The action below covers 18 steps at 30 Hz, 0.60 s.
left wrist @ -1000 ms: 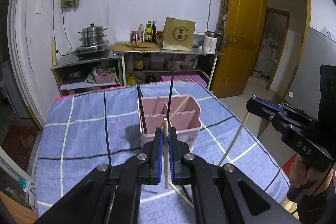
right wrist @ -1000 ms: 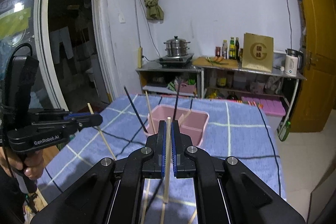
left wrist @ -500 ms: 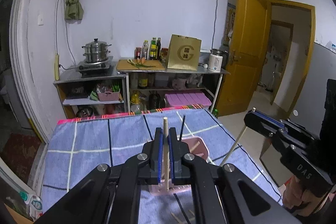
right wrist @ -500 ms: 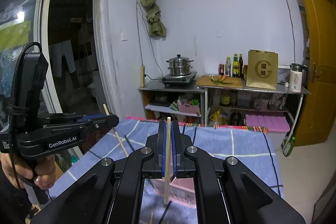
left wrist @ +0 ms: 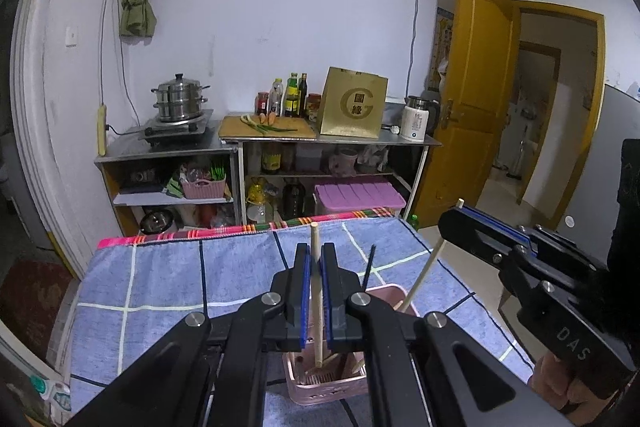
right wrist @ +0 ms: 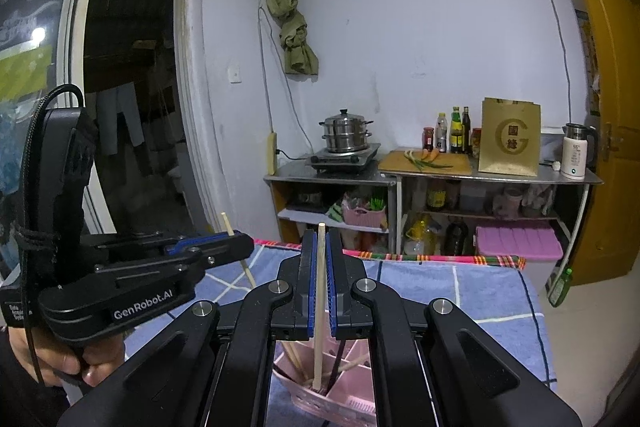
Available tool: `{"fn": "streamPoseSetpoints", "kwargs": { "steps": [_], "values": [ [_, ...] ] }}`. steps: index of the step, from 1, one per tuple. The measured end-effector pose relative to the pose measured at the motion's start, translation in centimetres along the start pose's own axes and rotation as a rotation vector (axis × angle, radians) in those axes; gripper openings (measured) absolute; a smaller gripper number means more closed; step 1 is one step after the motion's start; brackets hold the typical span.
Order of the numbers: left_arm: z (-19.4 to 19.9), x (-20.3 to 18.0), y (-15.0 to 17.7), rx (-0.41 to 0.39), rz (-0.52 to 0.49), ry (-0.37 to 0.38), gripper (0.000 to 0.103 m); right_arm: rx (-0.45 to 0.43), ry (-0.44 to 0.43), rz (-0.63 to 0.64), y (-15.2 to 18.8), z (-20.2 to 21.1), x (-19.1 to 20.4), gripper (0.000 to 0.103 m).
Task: Organize utensils
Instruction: 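Lower both wooden chopsticks into the basket and open both tools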
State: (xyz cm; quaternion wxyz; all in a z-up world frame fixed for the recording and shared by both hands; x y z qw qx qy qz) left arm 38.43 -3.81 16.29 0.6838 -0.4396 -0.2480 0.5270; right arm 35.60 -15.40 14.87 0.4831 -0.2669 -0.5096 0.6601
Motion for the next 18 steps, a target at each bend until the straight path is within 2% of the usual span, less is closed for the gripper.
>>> {"fn": "streamPoseSetpoints", "kwargs": {
  "steps": [9,18],
  "values": [
    [-2.9,1.0,2.7,0.039,0.010,0.014,0.005,0.064,-0.005,-0.019,2.8,-2.5,-1.0,0.004],
    [-3.4,0.0,5.9,0.038,-0.038,0.052,0.005,0.133,-0.020,-0.025,6.0,-3.3,-1.2,0.004]
  ]
}}
Point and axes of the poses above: each gripper's, at about its wrist camera, not at the fingertips, and z roughly against the way its jaws point, x to its left, y to its underside, the point moved 6 cm from there along -z, roughly the way its jaws point, and after that the axes turned 2 degrees about y, right-handed, at the moved point
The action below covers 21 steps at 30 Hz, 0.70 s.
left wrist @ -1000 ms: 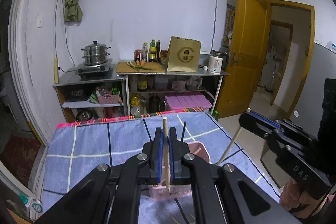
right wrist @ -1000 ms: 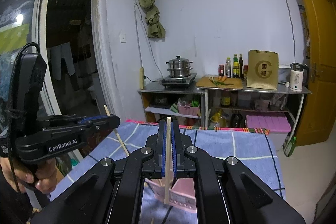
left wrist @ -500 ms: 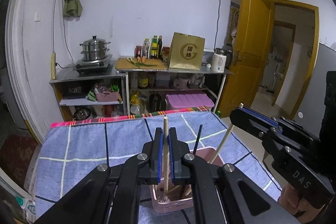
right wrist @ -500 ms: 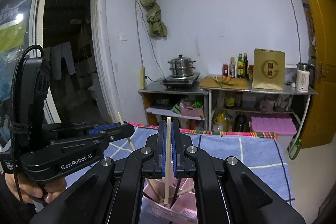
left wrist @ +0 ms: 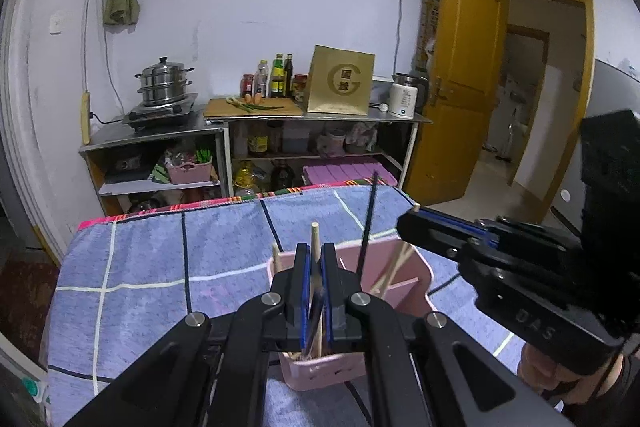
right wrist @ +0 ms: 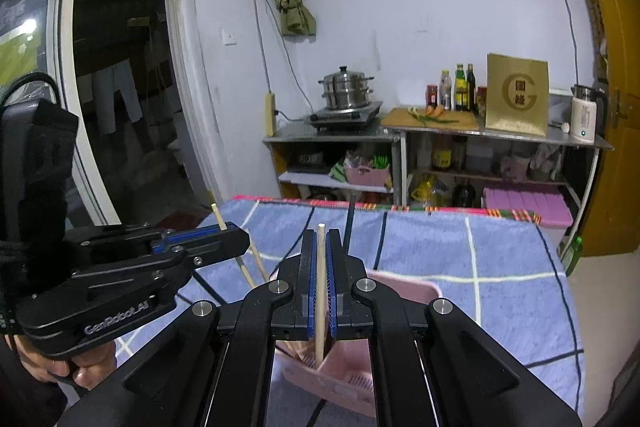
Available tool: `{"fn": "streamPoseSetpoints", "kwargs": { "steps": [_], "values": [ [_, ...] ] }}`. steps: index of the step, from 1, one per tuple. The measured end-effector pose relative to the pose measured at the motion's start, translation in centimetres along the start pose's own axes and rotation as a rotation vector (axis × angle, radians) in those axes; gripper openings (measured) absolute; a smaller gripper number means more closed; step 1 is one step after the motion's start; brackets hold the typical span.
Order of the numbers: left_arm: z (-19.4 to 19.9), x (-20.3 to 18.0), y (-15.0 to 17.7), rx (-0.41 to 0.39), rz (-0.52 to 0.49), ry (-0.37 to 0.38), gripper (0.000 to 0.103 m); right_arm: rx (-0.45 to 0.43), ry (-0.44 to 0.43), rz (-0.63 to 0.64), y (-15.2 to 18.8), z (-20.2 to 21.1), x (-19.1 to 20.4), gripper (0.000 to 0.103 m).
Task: Organize utensils
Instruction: 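Lower both wooden chopsticks into the basket and open both tools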
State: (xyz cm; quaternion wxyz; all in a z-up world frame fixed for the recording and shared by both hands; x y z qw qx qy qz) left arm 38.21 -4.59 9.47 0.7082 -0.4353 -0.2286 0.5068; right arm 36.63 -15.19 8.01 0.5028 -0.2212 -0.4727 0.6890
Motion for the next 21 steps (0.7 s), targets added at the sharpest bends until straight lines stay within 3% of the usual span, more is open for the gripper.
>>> {"fn": "streamPoseSetpoints", "kwargs": {
  "steps": [13,21],
  "values": [
    [0.4,0.2,3.1,0.012,-0.014,0.023,0.005,0.024,-0.017,-0.012,1.0,0.7,-0.5,0.005],
    [2.5,-0.6,3.5,-0.021,-0.032,0.043,0.010,0.014,-0.022,-0.006,1.5,2.4,-0.5,0.012]
  ]
}}
Point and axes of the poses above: each gripper's, at about its wrist camera, not at the fingertips, and z roughly against the way its jaws point, x to its left, y to its underside, the point moved 6 cm from there along -z, roughly the way its jaws point, and after that the axes turned 2 degrees about y, right-handed, at the moved point
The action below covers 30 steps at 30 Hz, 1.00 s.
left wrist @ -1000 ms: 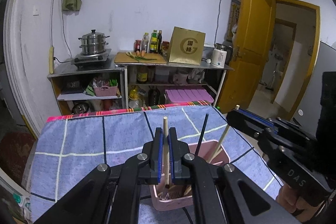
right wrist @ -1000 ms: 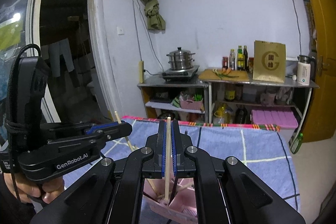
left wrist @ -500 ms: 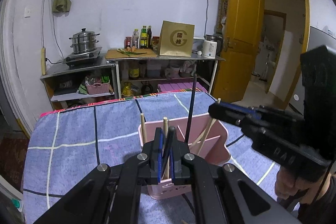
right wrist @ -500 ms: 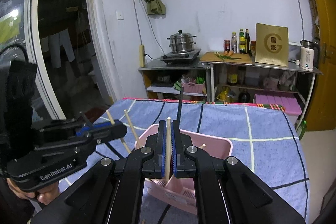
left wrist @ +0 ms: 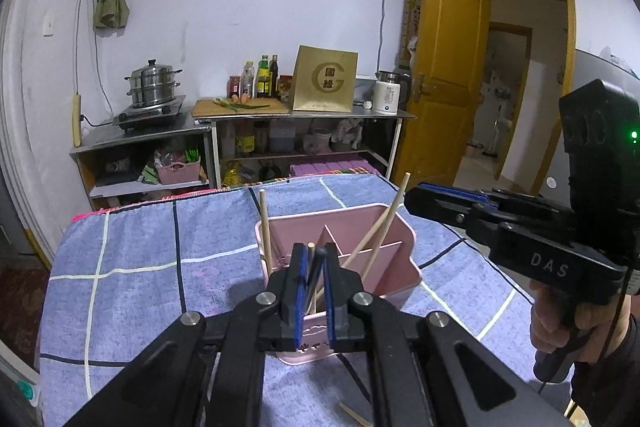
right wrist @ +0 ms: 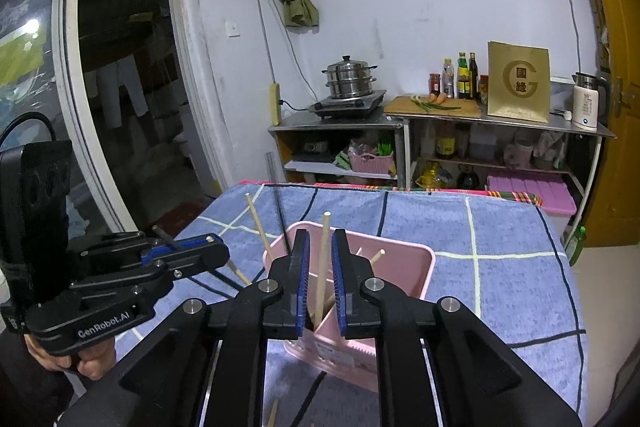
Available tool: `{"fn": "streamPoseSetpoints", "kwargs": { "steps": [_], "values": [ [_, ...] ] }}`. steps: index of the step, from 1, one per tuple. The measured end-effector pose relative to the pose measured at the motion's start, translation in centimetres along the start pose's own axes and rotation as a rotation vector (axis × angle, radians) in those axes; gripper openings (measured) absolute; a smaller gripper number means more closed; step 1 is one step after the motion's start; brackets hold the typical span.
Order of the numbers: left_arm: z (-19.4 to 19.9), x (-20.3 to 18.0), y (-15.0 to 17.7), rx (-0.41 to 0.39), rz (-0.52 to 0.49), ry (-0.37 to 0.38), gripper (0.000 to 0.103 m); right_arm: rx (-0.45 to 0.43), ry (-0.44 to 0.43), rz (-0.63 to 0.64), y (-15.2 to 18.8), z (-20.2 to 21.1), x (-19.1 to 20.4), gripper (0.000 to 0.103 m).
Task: Organize utensils
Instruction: 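Lower both wooden chopsticks into the basket and open both tools, then move both open tools back down to the remaining wooden chopsticks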
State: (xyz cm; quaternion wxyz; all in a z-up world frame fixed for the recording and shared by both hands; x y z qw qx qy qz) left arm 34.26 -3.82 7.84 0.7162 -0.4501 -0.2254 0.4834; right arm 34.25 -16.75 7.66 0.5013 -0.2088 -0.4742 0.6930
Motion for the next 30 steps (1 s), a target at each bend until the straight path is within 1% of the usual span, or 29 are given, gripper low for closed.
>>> {"fn": "streamPoseSetpoints", "kwargs": {
  "steps": [2,7,9,11,14,21,22,27,30],
  "values": [
    [0.7,-0.3,-0.1,-0.012,-0.006,-0.001,0.016,-0.009,-0.001,0.001,0.0,0.7,0.1,0.012],
    [3.1,-0.9,-0.2,-0.049,-0.015,0.000,0.025,-0.037,-0.010,-0.004,0.2,2.9,0.4,0.014],
    [4.3,-1.1,-0.1,-0.065,-0.014,0.001,0.026,-0.048,-0.017,-0.008,0.5,4.0,0.6,0.016],
    [5.4,-1.4,0.2,-0.077,-0.013,0.003,0.026,-0.052,-0.021,-0.009,1.1,5.0,0.7,0.020],
    [7.1,-1.7,0.9,-0.092,-0.012,0.004,0.028,-0.059,-0.019,-0.014,2.0,6.4,0.8,0.024],
    [10.8,-2.1,4.9,-0.096,0.005,-0.004,0.028,-0.050,-0.009,-0.005,5.1,9.5,1.0,0.024],
    [11.3,-2.2,5.9,-0.091,0.013,-0.009,0.029,-0.050,-0.011,-0.006,5.6,9.9,1.0,0.024],
    [12.1,-2.4,9.9,-0.051,0.044,-0.027,0.029,-0.020,-0.017,-0.028,8.0,11.0,0.8,0.024],
    [12.2,-2.5,11.8,-0.028,0.060,-0.036,0.029,0.004,-0.019,-0.038,9.6,11.4,0.9,0.024]
  ]
}}
Point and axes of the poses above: each gripper's, at about its wrist camera, not at the fingertips, and z roughly against the way its jaws point, x to its left, y to its underside, the point moved 6 cm from there along -z, roughly the way its jaws point, and after that the axes turned 2 degrees about y, right-handed, at the moved point
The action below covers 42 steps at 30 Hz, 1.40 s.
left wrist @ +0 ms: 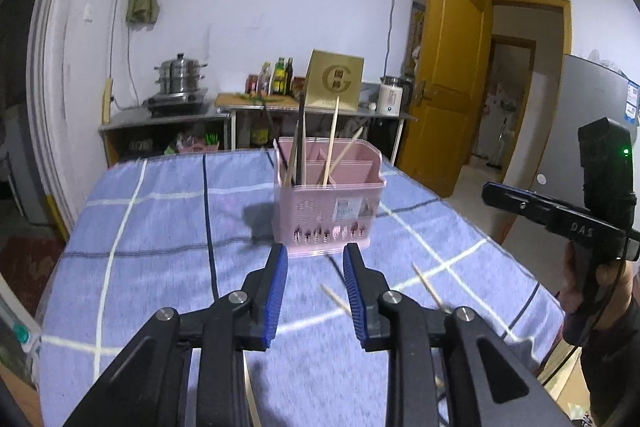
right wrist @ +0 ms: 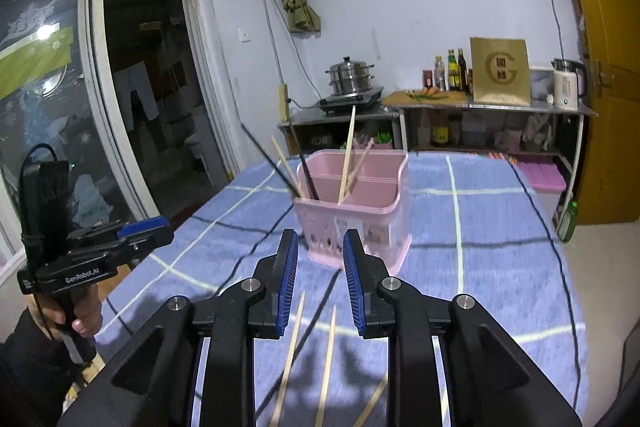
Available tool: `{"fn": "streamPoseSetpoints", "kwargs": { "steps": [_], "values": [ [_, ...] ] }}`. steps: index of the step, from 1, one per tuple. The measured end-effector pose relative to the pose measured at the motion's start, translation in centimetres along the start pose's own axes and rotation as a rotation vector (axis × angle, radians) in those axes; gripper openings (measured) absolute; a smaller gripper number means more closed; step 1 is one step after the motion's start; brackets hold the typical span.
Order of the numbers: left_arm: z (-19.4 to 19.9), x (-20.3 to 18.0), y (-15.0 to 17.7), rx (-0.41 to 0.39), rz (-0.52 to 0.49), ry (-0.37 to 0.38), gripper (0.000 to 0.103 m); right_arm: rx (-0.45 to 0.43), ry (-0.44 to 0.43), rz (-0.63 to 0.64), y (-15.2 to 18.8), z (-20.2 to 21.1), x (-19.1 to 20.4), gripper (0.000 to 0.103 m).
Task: Organize utensils
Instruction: 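Move both open tools back down to the remaining wooden chopsticks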
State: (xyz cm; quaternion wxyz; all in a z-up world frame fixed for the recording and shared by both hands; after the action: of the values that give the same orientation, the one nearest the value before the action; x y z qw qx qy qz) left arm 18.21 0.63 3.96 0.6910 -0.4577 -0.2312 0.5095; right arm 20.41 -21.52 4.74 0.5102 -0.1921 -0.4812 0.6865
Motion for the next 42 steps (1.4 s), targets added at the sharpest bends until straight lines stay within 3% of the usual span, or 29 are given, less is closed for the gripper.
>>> {"fn": "streamPoseSetpoints", "kwargs": {
  "steps": [9,22,42],
  "values": [
    [-0.6,0.8,4.4,0.076,0.042,-0.020,0.029,0.075,0.038,-0.040,4.1,0.1,-1.4,0.024],
    [-2.8,3.1,8.5,0.204,0.065,-0.085,0.029,0.167,0.048,-0.048,6.8,-1.8,-1.8,0.024],
    [-9.6,7.8,8.9,0.407,0.121,-0.175,0.028,0.402,0.073,0.069,8.9,-10.6,0.3,0.024]
  ]
}}
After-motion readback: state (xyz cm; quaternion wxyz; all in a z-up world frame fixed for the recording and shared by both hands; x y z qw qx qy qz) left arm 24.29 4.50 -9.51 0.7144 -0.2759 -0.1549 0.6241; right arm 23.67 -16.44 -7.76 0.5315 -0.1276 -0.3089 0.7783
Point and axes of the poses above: each gripper's, at about its wrist camera, not at the fingertips, and z roughly against the way its jaws point, x to its left, y to its underside, the point moved 6 cm from there along -z, roughly the way its jaws point, and after that the axes turned 2 degrees about y, right-handed, at the moved point
